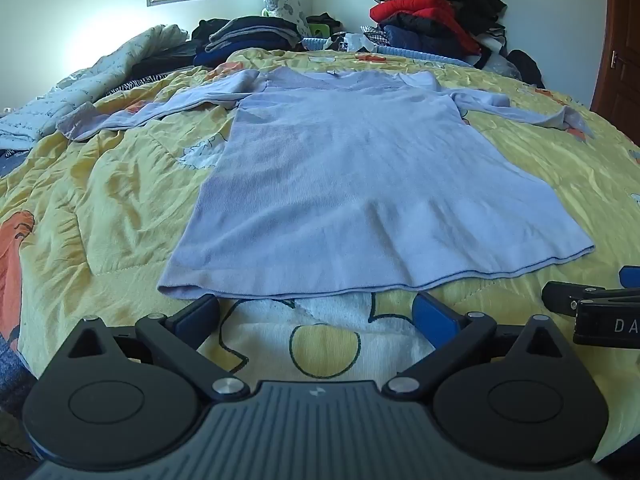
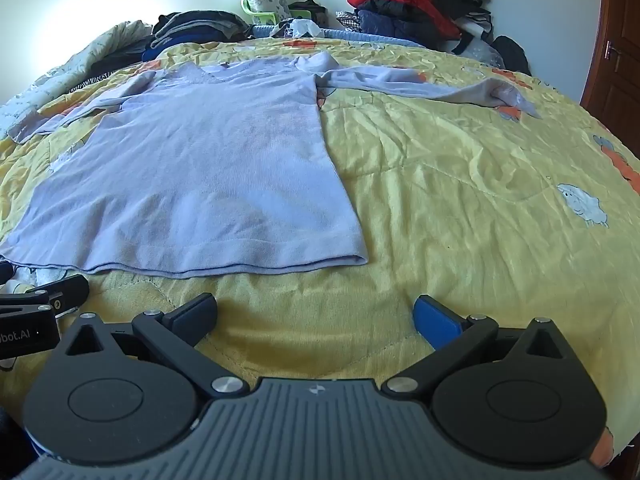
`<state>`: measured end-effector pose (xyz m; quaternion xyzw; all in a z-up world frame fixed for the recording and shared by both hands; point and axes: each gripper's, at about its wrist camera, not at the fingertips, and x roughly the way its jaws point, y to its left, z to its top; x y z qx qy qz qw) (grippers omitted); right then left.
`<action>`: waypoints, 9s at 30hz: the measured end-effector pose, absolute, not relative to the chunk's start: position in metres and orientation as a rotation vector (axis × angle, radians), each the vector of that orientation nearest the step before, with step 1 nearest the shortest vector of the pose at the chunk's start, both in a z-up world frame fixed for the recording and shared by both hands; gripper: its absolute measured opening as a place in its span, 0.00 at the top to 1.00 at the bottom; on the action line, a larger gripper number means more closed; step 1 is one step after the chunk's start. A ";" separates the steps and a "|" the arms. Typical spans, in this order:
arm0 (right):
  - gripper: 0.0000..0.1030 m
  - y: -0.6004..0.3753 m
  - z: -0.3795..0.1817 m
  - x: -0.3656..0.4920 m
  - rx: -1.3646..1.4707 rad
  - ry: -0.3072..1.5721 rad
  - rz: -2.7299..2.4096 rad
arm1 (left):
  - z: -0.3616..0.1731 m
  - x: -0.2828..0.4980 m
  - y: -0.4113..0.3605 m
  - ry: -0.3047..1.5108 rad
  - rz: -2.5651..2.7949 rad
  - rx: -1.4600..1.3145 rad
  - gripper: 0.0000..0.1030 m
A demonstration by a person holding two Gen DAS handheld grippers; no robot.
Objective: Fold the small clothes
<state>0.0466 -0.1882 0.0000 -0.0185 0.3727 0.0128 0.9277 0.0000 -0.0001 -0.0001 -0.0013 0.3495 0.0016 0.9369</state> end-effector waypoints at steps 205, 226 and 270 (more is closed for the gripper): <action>0.50 -0.176 -0.016 0.290 0.870 1.187 0.812 | 0.001 0.177 0.133 0.888 -0.030 -1.012 0.73; 0.42 -0.237 0.033 0.315 0.812 0.962 0.720 | 0.020 0.071 0.106 0.905 -0.018 -0.718 1.00; 0.19 -0.177 0.026 0.382 0.103 0.913 0.531 | 0.012 0.084 0.017 0.731 -0.216 0.037 0.17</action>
